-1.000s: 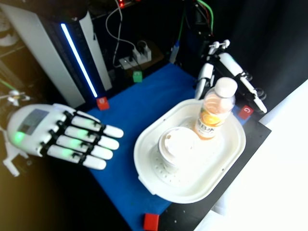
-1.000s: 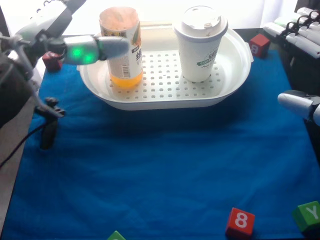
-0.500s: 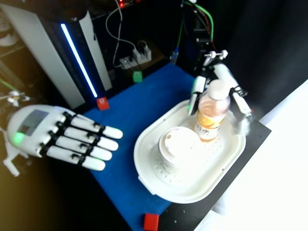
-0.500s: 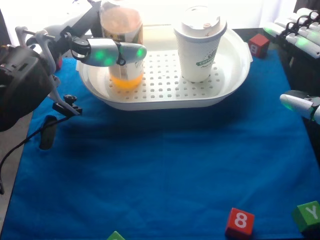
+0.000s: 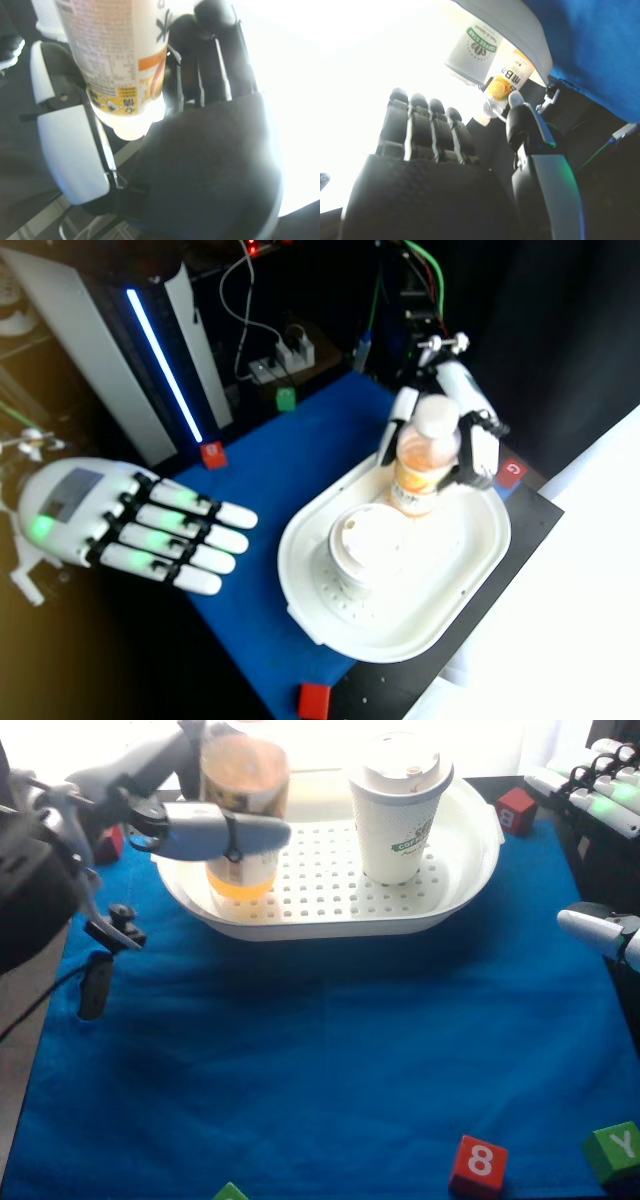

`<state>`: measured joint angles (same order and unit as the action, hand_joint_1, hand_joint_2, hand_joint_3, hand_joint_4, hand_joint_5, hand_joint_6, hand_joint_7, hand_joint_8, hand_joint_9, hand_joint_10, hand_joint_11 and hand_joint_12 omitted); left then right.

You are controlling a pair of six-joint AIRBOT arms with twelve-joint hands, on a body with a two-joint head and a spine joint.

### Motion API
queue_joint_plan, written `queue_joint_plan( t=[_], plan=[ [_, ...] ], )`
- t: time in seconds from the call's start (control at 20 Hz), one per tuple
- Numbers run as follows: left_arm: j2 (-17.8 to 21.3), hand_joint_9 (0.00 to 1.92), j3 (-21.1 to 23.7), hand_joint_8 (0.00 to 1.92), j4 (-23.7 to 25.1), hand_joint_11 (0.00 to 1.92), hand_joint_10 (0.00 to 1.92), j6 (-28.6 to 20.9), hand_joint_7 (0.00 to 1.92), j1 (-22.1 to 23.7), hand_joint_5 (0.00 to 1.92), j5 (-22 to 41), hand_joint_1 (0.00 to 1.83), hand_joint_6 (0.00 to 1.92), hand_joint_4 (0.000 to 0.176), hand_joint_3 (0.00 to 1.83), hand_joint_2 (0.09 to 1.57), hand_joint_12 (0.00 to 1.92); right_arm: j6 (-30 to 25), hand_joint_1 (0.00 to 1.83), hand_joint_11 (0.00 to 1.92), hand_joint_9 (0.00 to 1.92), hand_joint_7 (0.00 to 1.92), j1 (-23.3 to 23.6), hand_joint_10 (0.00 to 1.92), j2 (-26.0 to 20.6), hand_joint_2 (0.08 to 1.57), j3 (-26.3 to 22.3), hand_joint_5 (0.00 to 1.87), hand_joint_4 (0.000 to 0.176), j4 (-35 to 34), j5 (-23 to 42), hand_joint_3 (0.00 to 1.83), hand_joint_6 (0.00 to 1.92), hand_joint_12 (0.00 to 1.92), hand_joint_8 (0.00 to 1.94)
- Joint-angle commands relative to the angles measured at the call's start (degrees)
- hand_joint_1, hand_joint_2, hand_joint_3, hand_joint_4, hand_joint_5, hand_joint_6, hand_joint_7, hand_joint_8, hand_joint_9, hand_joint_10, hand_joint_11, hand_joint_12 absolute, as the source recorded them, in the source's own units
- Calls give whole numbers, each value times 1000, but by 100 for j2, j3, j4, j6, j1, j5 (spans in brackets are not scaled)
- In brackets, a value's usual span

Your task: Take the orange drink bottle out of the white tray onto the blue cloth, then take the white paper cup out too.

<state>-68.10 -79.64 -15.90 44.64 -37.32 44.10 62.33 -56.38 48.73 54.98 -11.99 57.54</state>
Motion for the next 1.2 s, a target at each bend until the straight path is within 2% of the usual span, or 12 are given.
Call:
queue_joint_plan(
  t=[0.0, 0.05, 0.1, 0.2, 0.3, 0.65, 0.7, 0.8, 0.85, 0.95, 1.1, 1.15],
  plan=[
    [98, 469, 40, 1341, 41, 405, 1554, -70, 549, 105, 701, 1181, 949, 1390, 92, 2, 1254, 1921, -1, 458, 0, 0, 0, 53, 0, -13, 1365, -2, 0, 0, 7, 699, 2, 0, 0, 0],
    [196, 501, 142, 1487, 114, 447, 1571, -67, 699, 105, 647, 1354, 1086, 1393, 0, 4, 1272, 1921, -1, 429, 0, 0, 0, 48, 0, -12, 1366, -3, 0, 0, 7, 699, 2, 0, 0, 0],
    [343, 563, 305, 1512, 222, 514, 1610, -52, 752, 103, 622, 1580, 1125, 1393, 0, 2, 1275, 1921, -1, 422, 0, 0, 0, 43, 0, -11, 1367, -9, 0, 0, 5, 699, 2, 0, 0, 0],
    [541, 508, 563, 1362, 379, 411, 1563, -8, 531, 71, 695, 1885, 911, 1423, 125, 0, 1257, 1921, -1, 389, 0, 0, 0, 38, 0, -11, 1365, -15, 0, 0, 4, 699, 2, 0, 0, 0],
    [783, 432, 917, 1284, 495, 313, 1478, 100, 464, -119, 701, 2329, 885, 1418, 169, 0, 1252, 1899, -1, 440, 0, 0, 0, 30, 0, -10, 1358, -21, 0, 0, -1, 699, 0, 0, 0, 0],
    [1281, 322, 2019, 1129, 547, 173, 1261, 75, 406, -1256, 696, 3732, 873, 1419, 176, 4, 1250, 1811, -1, 453, 0, 0, 0, 24, 0, 33, 1348, -26, 0, 0, -39, 698, 0, 0, 0, 0],
    [1283, 515, 2083, 1226, 503, 541, 1378, 56, 497, -1403, 728, 3755, 897, 1371, 176, 0, 1234, 1804, -1, 441, 0, 0, 0, 24, 0, 37, 1345, -25, 0, 0, -42, 698, 0, 0, 0, 0],
    [1188, 571, 2042, 1244, 345, 560, 1419, -132, 530, -1612, 726, 3550, 961, 1377, 43, 1, 1242, 1766, -1, 450, 0, 0, 0, 24, 0, 42, 1345, -24, 0, 0, -58, 698, 0, 0, 0, 0],
    [1094, 555, 1941, 1131, 301, 568, 1417, -299, 441, -1665, 707, 3383, 972, 1402, 4, 1, 1254, 1767, -1, 464, 0, 0, 0, 24, 0, 45, 1346, -23, 0, 0, -62, 698, 0, 0, 0, 0],
    [940, 516, 1737, 1079, 237, 460, 1395, -545, 534, -1740, 393, 2986, 913, 990, 0, 0, 1196, 1821, -1, 451, 0, 0, 0, 24, 0, 45, 1353, -21, 0, 0, -63, 699, 1, 0, 0, 0],
    [851, 190, 1613, 720, 132, 27, 1156, -619, 345, -1852, 267, 2586, 768, 517, 0, 0, 1176, 1783, -1, 392, 0, 0, 0, 25, 0, 42, 1358, -14, 0, 0, -63, 699, 3, 0, 0, 0],
    [845, 118, 1608, 484, 130, 5, 935, -636, 288, -1879, 203, 2540, 702, 345, 27, 0, 1165, 1592, -2, 404, 0, 0, 0, 25, 0, 35, 1355, -13, 0, 0, -63, 699, 1, 0, 0, 0]
  ],
)
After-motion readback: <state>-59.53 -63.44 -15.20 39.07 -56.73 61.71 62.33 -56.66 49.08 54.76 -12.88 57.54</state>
